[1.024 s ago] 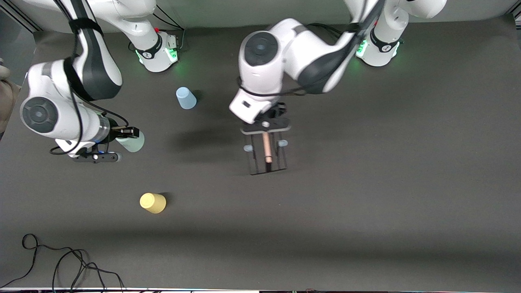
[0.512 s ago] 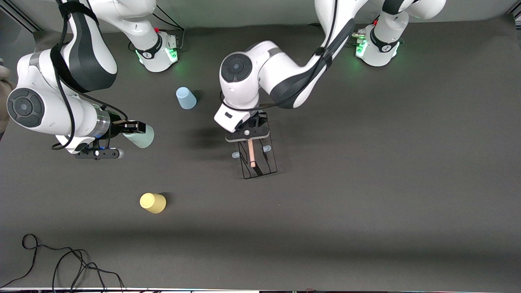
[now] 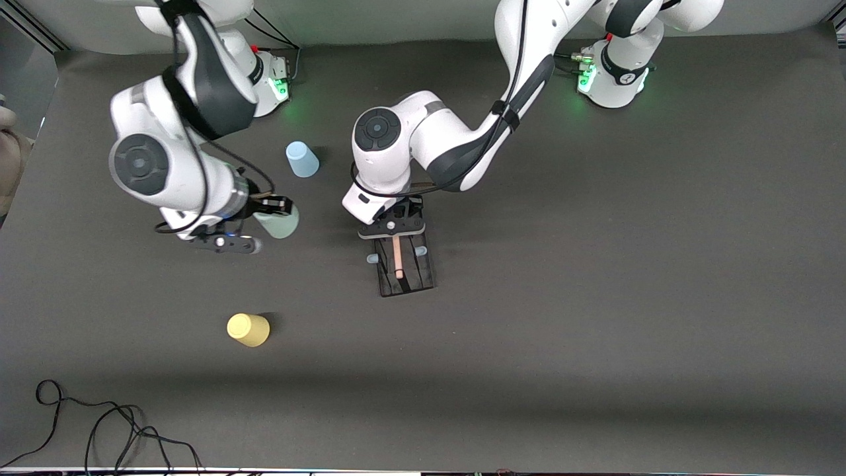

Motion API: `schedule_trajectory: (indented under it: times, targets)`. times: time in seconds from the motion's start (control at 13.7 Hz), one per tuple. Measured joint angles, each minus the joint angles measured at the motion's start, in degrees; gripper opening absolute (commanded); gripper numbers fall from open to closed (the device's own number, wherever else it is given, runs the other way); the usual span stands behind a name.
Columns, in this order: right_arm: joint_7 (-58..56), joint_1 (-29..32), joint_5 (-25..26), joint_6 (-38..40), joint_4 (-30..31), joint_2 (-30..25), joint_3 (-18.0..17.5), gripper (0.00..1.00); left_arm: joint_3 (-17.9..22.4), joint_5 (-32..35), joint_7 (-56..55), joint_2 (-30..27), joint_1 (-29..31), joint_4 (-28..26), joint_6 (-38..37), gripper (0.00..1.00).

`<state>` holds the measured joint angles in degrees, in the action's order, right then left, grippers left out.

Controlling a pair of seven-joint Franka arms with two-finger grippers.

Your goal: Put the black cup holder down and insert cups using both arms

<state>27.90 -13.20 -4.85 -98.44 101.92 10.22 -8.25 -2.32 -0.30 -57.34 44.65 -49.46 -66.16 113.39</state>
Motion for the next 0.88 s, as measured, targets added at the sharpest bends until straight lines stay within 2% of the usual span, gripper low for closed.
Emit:
schedule_trajectory:
  times: [0.29, 0.59, 0.73, 0.88]
  targets:
    - [1.70, -1.28, -1.80, -1.60, -0.04, 0.15, 0.00, 0.31, 0.94, 1.50, 2.79, -1.59, 1.08, 0.14, -0.76, 1.00]
    - [8.38, -5.61, -5.02, -6.21, -0.08, 0.82, -0.04, 0.31, 1.30, -5.74, 14.72, -7.76, 8.28, -0.66, -7.05, 1.00]
    - [11.84, -8.88, -5.05, -8.37, -0.07, 1.97, -0.07, 0.31, 1.51, -9.18, 22.96, -12.84, 14.29, -4.34, -10.16, 1.00]
    - [12.81, -10.86, -5.06, -8.70, 0.02, 3.35, -0.09, 0.31, 1.68, -10.89, 32.17, -18.28, 21.23, -10.75, -12.47, 1.00]
